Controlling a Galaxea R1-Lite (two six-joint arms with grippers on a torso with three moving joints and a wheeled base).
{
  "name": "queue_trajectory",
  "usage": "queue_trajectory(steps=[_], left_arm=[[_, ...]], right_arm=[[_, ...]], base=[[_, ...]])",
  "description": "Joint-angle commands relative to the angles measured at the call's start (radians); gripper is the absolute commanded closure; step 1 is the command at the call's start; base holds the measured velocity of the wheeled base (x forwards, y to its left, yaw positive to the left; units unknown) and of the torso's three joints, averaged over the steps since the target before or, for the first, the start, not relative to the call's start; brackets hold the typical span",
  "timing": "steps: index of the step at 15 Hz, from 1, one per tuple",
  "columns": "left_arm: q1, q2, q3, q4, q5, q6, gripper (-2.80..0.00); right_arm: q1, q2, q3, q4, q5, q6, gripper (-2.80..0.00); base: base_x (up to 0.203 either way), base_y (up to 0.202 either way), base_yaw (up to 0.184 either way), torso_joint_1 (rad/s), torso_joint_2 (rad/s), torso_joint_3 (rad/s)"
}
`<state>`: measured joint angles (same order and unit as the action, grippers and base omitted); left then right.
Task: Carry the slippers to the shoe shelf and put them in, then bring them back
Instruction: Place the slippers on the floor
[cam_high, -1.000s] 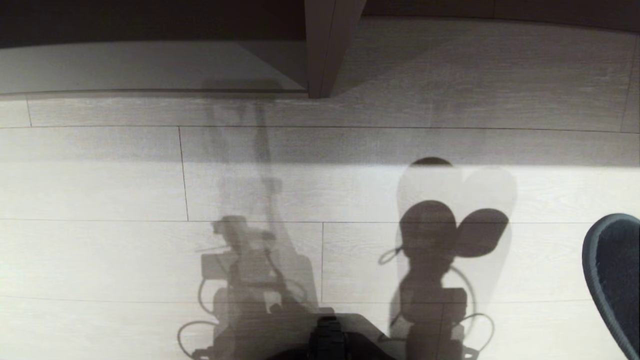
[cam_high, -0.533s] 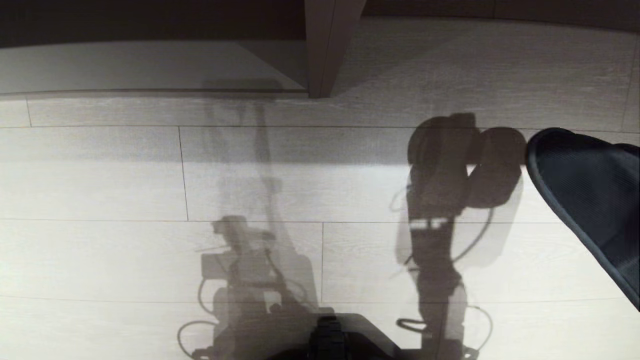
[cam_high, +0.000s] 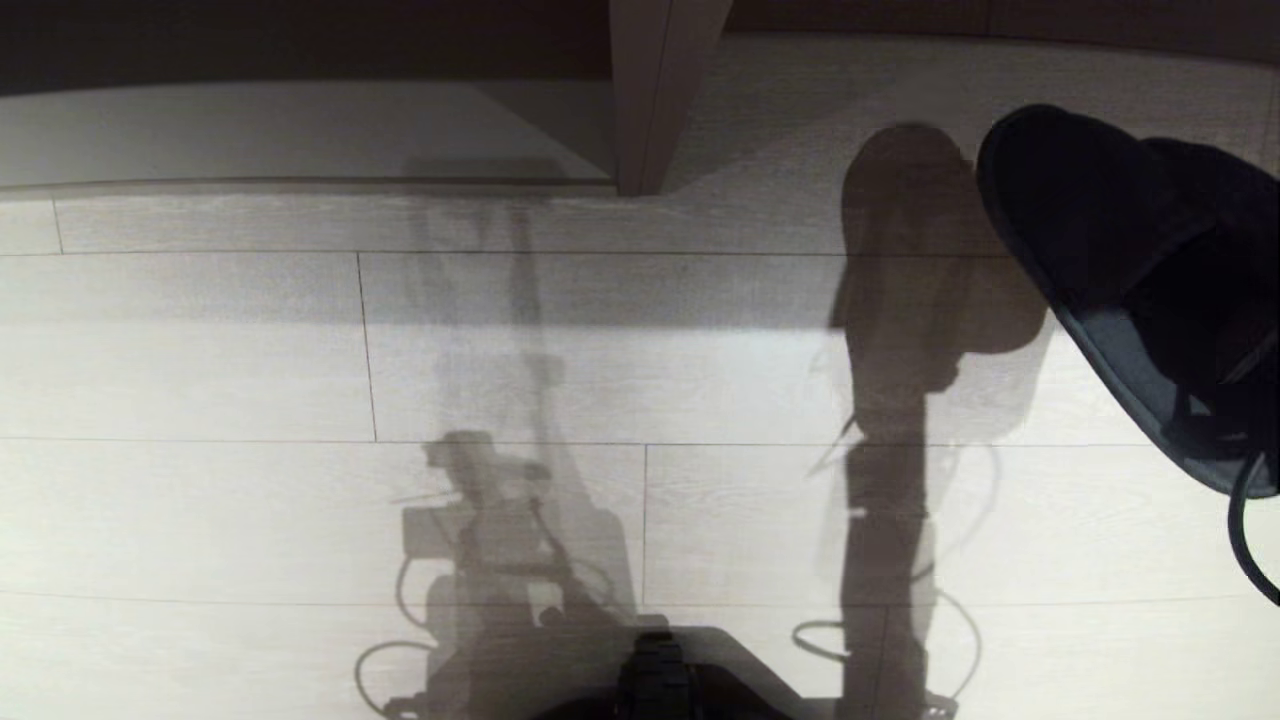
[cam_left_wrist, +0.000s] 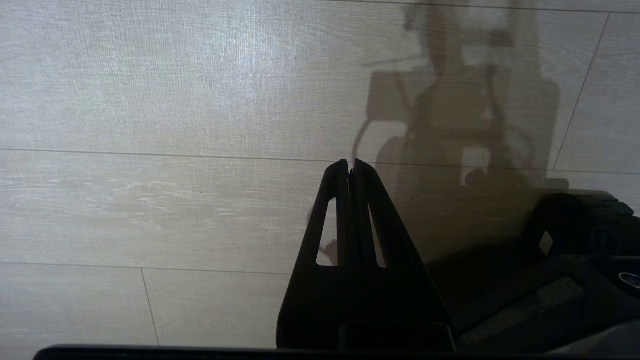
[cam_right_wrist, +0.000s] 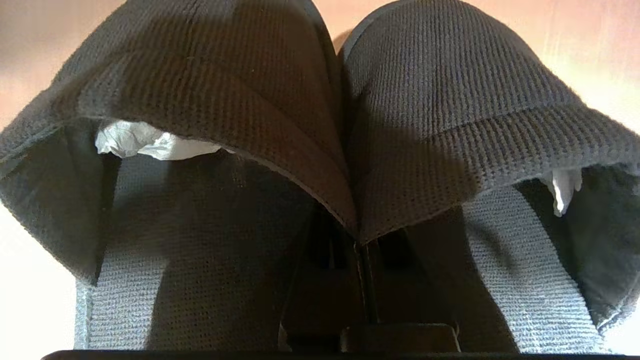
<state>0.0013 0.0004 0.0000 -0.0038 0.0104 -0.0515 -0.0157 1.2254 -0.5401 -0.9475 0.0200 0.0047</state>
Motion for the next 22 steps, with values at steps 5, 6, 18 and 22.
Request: queue_trajectory(steps=[5,6,18,22], left_arm=[[0.0,0.0,0.0,-0.001,0.0,-0.001,0.0],[0.0,0.0,0.0,-0.001,0.0,-0.001,0.0],[0.0,0.0,0.0,-0.001,0.0,-0.001,0.0],[0.0,0.0,0.0,-0.001,0.0,-0.001,0.0]], right_arm=[[0.0,0.23,-0.093,-0.285,-0.004,-0.006,0.0],[0.0,0.277,-0.114,-0.326,-0.004,-0.006,0.0],[-0.003,0.618,-0.484,-0.537,-0.019,-0.055,0.0],[-0.006,0.669,-0.574,-0.537,-0.022,-0.074,0.0]], base=[[0.0,0.0,0.0,0.0,0.0,0.0],[0.0,0.0,0.0,0.0,0.0,0.0],[0.0,0.0,0.0,0.0,0.0,0.0],[0.0,0.0,0.0,0.0,0.0,0.0]])
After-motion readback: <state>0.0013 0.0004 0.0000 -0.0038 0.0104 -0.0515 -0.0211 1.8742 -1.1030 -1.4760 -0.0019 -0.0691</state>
